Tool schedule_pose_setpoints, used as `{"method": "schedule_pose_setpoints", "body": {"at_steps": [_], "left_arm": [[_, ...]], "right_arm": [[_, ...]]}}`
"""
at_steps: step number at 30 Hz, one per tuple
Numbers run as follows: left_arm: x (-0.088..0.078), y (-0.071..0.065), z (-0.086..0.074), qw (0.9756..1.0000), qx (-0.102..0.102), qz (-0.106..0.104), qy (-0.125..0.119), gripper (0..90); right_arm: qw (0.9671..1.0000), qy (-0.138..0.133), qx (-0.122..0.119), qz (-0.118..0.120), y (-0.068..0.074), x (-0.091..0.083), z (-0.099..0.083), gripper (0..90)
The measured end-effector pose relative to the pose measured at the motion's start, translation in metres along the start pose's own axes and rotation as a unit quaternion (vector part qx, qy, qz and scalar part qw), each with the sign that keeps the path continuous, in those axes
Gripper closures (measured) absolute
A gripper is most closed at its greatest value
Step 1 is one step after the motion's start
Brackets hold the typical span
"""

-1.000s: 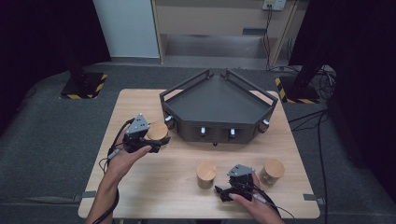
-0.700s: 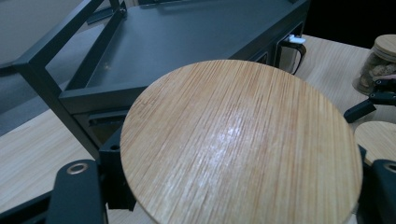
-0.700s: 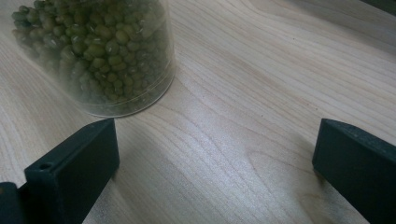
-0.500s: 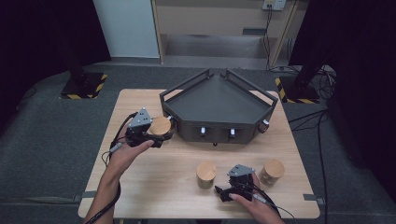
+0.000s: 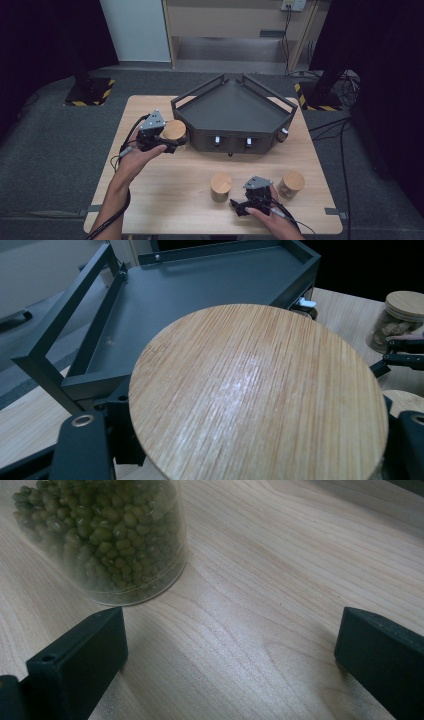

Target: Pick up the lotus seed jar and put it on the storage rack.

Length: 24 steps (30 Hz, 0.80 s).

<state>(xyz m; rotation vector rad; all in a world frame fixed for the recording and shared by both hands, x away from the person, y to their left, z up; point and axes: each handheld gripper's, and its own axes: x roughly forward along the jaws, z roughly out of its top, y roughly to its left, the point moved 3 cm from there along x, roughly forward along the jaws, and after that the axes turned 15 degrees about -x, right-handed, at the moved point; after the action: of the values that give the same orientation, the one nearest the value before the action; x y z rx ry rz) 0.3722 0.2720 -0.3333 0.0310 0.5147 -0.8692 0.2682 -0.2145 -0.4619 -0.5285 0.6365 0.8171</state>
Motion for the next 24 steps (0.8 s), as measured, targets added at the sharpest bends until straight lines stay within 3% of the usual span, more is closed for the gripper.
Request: {"method": "schedule_pose_setpoints", "body": {"at_steps": [12,24], "left_arm": [[0.003,0.001,0.016,0.9999,0.012,-0.011,0.001,24.3],[0.007,0.004,0.021,0.9998,0.006,-0.019,-0.005,24.3]], "right_arm": [[1.0000,0.000,0.000,0.000,0.000,0.000,0.000,0.6],[1.0000,0.000,0.000,0.000,0.000,0.000,0.000,0.6]]}}
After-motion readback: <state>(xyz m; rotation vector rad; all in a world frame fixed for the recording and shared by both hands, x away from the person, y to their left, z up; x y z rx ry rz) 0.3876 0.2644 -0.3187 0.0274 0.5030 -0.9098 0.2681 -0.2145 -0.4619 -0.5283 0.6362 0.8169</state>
